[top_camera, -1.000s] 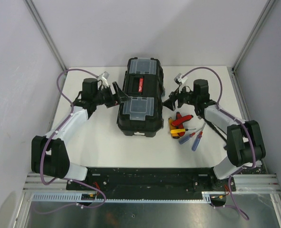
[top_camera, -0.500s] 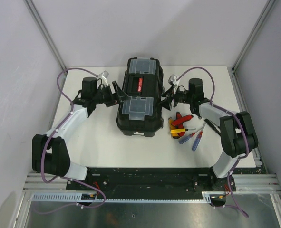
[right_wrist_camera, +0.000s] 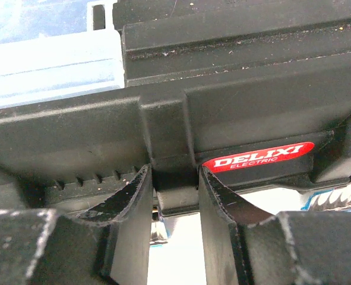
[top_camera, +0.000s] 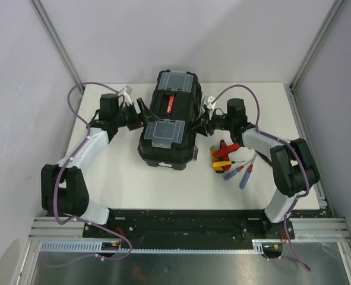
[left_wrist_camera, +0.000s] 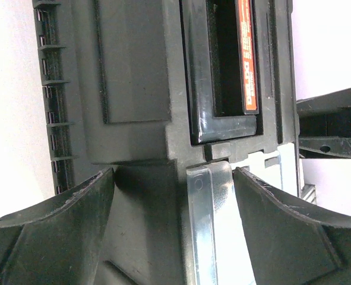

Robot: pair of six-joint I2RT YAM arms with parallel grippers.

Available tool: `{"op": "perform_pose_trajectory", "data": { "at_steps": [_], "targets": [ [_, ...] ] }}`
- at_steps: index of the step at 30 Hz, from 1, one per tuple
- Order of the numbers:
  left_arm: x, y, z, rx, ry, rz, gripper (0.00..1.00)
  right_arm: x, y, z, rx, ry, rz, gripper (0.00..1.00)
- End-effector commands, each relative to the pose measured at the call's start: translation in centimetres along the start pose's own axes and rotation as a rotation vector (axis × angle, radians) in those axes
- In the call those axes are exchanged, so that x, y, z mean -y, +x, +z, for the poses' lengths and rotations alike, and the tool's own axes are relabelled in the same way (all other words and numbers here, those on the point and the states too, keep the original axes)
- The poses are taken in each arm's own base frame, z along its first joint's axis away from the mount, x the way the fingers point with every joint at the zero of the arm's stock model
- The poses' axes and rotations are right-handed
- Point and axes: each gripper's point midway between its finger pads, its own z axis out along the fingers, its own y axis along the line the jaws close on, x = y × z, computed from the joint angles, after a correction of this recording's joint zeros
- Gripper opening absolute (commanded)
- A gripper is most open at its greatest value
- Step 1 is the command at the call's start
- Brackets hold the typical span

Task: Pack the tool kit

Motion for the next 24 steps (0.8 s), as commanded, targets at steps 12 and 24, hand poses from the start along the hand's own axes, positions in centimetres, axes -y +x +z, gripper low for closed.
{"op": "perform_pose_trajectory", "data": {
  "at_steps": [12,24],
  "targets": [
    [2.2,-1.2,-0.5,0.01,0.065,0.062,0.84,-1.1,-11.9,-1.1,0.218,0.092,-0.249,0.0],
    [2.5,-6.3,-4.5,0.213,-0.071,0.176,0.87,-1.1,-15.1,-2.1,0.249,0.087,-0.283,0.0]
  ]
}}
